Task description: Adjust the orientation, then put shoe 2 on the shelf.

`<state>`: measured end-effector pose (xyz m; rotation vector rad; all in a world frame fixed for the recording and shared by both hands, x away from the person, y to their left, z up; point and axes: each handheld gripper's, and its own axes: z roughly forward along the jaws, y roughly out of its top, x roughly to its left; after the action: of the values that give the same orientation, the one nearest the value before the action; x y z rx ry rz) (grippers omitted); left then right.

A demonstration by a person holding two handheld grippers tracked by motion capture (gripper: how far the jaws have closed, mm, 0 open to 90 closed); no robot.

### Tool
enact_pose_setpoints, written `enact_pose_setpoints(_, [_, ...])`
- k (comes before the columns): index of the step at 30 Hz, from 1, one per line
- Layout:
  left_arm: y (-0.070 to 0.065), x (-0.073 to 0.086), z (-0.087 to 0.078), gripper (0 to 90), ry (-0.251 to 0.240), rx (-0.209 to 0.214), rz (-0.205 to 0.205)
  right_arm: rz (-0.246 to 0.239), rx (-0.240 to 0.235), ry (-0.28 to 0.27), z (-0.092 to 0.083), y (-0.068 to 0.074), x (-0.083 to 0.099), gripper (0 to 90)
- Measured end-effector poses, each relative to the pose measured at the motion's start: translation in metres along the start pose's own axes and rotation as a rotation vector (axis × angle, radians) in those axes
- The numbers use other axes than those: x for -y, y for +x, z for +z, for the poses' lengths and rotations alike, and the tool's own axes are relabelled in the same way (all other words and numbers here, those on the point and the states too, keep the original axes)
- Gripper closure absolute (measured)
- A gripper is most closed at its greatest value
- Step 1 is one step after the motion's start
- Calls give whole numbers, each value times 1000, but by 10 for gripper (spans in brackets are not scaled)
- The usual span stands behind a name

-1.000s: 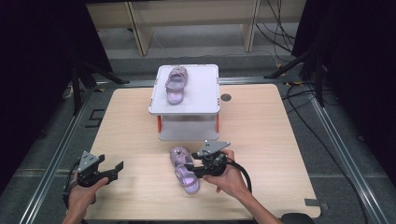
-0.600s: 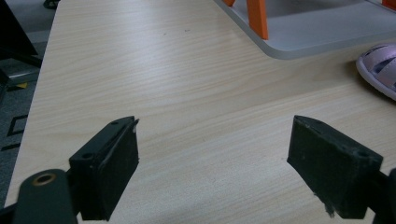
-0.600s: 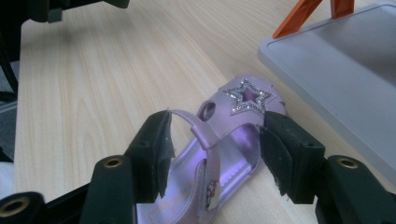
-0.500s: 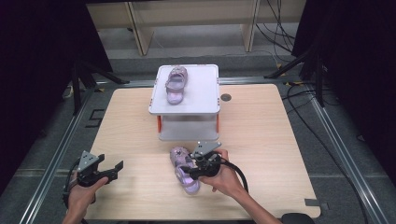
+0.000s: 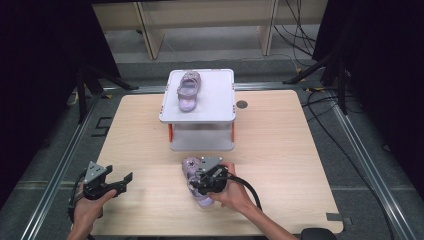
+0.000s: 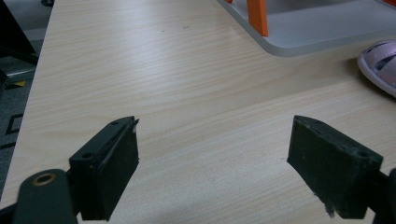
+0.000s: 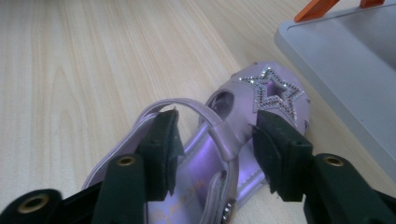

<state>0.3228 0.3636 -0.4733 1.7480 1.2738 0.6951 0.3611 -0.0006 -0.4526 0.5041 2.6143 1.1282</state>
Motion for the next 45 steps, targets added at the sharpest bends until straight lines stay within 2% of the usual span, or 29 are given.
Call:
enact_pose_setpoints(2, [0, 0, 0, 155, 0, 0, 4, -6, 0, 6, 1, 0, 0, 531])
enact_pose_setpoints(4, [0, -1, 0, 155, -5, -1, 3, -1, 13, -5, 1, -2, -2, 616])
enact_pose_setpoints(7, [0, -1, -2, 155, 9, -13, 4, 13, 8, 0, 0, -5, -1, 693])
enact_pose_setpoints(13, [0, -1, -2, 156, 8, -12, 3, 28, 4, -14, -5, -9, -2, 828])
enact_pose_setpoints(18, [1, -1, 0, 155, -9, 0, -6, 38, 12, -23, -10, -13, -3, 844])
enact_pose_setpoints(21, [1, -1, -1, 156, -12, 2, -2, 80, -16, -49, -19, -18, -5, 847])
enact_pose_setpoints(22, [1, -1, -1, 156, -14, 3, -4, 80, -16, -49, -19, -18, -5, 847])
enact_pose_setpoints(23, [1, -1, -3, 155, -6, -3, 2, 106, -25, -60, -21, -18, -6, 847])
enact_pose_setpoints(25, [1, -1, -3, 155, -14, -2, -2, 89, -25, -83, -29, -20, -9, 847])
enact_pose_setpoints(27, [1, -1, -3, 156, -4, -3, 2, 92, -30, -80, -33, -21, -10, 847])
enact_pose_setpoints(32, [0, -1, -3, 155, -10, 5, 6, 132, -54, -98, -54, -31, -16, 847])
enact_pose_setpoints(34, [0, -1, -2, 155, -11, 3, 4, 127, -61, -104, -58, -34, -17, 847])
enact_pose_setpoints(37, [0, -1, -2, 155, -12, 4, 0, 129, -61, -120, -76, -42, -25, 847])
enact_pose_setpoints(38, [0, -1, -2, 155, -11, 5, 4, 143, -65, -122, -81, -43, -27, 847])
enact_pose_setpoints(40, [0, -1, -2, 155, -11, 7, 4, 137, -62, -133, -85, -45, -30, 847])
enact_pose_setpoints(41, [0, -1, -2, 156, -11, 8, 3, 131, -60, -153, -94, -47, -35, 847])
enact_pose_setpoints(42, [0, -1, -2, 155, -11, 7, 2, 147, -57, -151, -99, -47, -37, 847])
enact_pose_setpoints(44, [1, -1, -3, 155, -10, 1, 2, 133, -56, -155, -104, -48, -40, 847])
enact_pose_setpoints(45, [1, -1, -3, 155, -11, -4, -1, 127, -56, -177, -117, -50, -46, 847])
